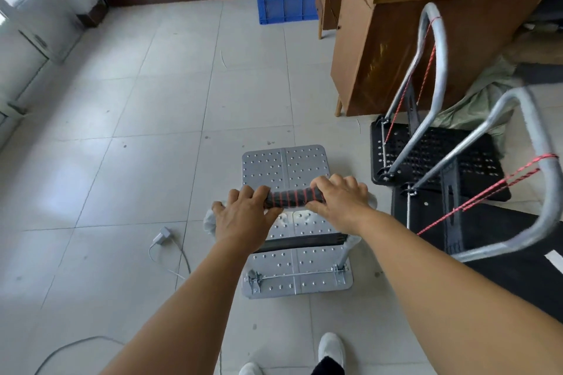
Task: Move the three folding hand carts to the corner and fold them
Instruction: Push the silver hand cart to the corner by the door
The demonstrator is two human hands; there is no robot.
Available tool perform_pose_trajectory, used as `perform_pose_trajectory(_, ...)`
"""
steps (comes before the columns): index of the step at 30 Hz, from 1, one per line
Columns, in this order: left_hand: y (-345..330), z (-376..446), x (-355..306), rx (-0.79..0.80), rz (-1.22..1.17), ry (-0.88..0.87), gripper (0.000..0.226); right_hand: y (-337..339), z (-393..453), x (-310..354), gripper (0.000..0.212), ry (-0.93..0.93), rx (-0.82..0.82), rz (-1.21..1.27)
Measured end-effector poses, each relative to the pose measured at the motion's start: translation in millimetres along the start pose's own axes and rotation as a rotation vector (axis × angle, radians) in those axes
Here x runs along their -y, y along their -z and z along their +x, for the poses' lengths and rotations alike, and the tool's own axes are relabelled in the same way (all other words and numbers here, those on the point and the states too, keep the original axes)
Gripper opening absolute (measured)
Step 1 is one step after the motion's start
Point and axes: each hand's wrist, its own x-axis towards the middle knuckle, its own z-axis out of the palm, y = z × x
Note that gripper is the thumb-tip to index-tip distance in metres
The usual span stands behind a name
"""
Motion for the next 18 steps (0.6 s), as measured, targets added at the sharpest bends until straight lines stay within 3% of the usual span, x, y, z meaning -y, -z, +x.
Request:
perform_pose_trajectory(6, 6.5, 33.3, 4.8, -0.035, -0.053, 0.116, 0.043, 22.5, 52.7, 0.2, 0.042, 0.102, 0.043, -0.045)
perform_pose_trajectory(18, 37.7, 133.1, 39.8, -0.069, -0.117, 0.18, 0.042, 66.8, 166.8, 27.2, 0.041, 0.177, 0.113, -0.085)
